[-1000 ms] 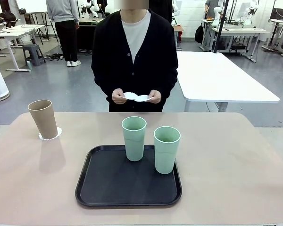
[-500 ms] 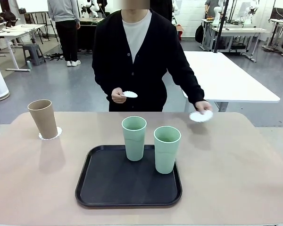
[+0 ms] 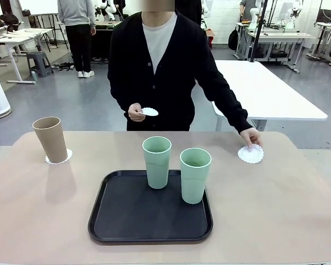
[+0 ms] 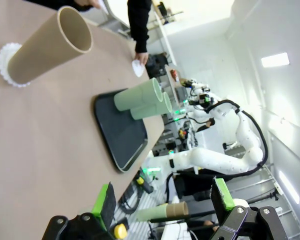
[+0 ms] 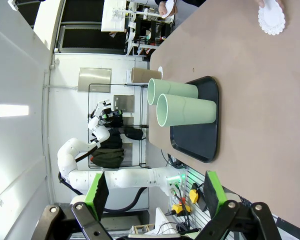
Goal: Place coasters on the table and set cups on them.
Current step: Take one Reusable plastic cup from the Flat Tray and place it on a coaster set by the human.
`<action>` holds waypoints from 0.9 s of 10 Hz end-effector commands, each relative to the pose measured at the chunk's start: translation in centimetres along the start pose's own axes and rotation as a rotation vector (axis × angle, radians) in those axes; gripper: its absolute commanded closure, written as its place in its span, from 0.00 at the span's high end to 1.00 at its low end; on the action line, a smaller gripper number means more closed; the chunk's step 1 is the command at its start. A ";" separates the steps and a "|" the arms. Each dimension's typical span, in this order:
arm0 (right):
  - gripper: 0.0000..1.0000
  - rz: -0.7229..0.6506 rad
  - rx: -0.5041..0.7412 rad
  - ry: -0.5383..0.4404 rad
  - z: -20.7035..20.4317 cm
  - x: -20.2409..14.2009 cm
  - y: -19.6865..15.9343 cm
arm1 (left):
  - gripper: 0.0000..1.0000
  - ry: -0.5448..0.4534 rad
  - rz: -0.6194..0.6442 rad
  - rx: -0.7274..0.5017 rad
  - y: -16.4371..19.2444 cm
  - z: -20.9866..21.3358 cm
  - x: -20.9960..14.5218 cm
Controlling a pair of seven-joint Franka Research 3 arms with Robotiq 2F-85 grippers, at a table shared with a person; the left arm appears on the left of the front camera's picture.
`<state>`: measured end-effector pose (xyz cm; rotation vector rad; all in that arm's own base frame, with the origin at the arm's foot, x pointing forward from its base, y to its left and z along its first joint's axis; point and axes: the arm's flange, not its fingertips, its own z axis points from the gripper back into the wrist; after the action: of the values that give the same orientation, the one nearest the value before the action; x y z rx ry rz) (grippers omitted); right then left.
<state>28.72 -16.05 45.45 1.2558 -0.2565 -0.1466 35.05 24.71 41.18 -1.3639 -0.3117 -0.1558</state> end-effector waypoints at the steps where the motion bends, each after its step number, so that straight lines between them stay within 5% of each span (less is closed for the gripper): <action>1: 1.00 0.008 0.015 -0.004 0.0 0.0 0.1 | 1.00 -0.007 -0.004 0.004 -0.1 0.1 0.0; 9: 1.00 0.008 0.015 -0.004 0.0 0.0 0.1 | 1.00 -0.007 -0.004 0.004 -0.1 0.1 0.0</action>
<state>28.72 -16.05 45.45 1.2558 -0.2565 -0.1465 35.05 24.71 41.18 -1.3639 -0.3118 -0.1558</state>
